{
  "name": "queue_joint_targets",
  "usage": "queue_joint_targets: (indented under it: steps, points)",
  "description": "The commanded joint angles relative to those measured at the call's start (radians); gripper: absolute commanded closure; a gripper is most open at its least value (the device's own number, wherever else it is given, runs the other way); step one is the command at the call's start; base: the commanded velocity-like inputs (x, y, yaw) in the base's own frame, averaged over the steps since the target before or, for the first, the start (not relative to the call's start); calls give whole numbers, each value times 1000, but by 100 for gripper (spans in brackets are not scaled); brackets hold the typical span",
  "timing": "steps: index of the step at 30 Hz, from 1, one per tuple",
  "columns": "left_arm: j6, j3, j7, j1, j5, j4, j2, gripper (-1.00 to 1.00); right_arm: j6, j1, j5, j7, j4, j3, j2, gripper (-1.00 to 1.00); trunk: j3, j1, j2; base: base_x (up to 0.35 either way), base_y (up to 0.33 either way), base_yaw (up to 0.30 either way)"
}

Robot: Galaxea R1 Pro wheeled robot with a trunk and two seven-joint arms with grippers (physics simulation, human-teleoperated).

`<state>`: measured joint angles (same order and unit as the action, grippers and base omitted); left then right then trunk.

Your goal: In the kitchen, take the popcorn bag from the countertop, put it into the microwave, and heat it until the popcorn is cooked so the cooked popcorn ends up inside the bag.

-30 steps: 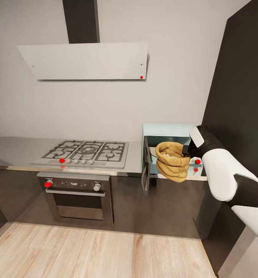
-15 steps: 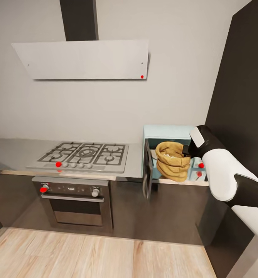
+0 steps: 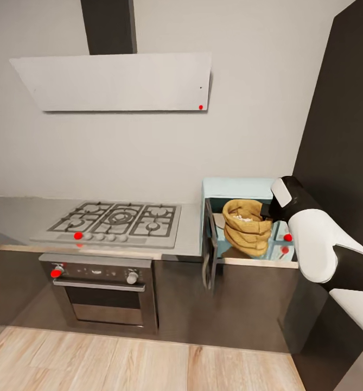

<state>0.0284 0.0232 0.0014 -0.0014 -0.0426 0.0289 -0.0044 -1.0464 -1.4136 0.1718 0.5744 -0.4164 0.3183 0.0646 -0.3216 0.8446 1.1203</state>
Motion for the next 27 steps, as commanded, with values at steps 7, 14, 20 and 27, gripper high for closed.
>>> queue_joint_targets:
  steps: [7,14,20,27]
  points:
    - [2,1,0,0,-5,0,0,-100,-1,-1,11,11,4,2,0,100,-1,0,1,103,0,0]
    - [2,1,0,0,-5,0,0,-100,-1,-1,11,10,4,3,0,100,-1,0,1,101,0,0]
    - [2,1,0,0,-5,0,0,-100,-1,-1,11,9,4,5,-1,100,-1,0,1,101,0,0]
    - [1,1,0,0,-5,0,0,-100,-1,-1,12,8,4,5,0,100,-1,0,1,101,0,0]
